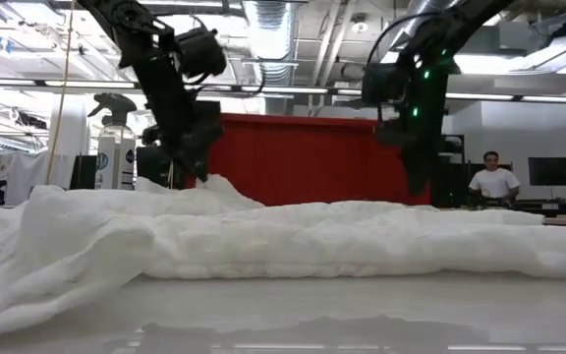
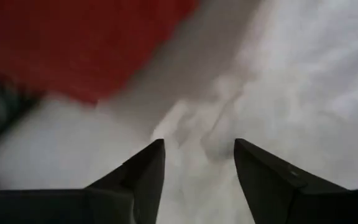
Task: Fold Laundry from Bin
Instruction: Fold the white blouse
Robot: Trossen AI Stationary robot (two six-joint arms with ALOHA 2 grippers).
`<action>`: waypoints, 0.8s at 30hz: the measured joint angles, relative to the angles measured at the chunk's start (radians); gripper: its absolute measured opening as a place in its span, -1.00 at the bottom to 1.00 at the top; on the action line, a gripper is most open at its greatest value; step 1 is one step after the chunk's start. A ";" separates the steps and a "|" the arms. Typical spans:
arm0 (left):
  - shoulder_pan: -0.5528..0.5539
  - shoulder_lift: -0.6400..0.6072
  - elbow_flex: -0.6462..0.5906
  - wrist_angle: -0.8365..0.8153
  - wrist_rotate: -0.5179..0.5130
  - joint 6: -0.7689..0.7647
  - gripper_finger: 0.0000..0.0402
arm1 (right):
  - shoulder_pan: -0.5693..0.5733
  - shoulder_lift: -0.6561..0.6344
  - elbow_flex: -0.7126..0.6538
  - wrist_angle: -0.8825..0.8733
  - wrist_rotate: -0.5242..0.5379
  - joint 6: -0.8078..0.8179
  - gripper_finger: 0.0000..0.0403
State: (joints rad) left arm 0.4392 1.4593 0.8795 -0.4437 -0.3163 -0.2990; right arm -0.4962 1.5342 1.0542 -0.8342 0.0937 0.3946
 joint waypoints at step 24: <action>-0.149 -0.397 -0.062 -0.160 0.311 -0.103 -0.59 | 0.510 -0.102 0.001 -0.078 0.046 0.264 -0.88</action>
State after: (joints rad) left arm 0.2900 1.0619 0.8171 -0.6038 -0.0052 -0.4018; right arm 0.0139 1.4322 1.0554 -0.9120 0.1398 0.6583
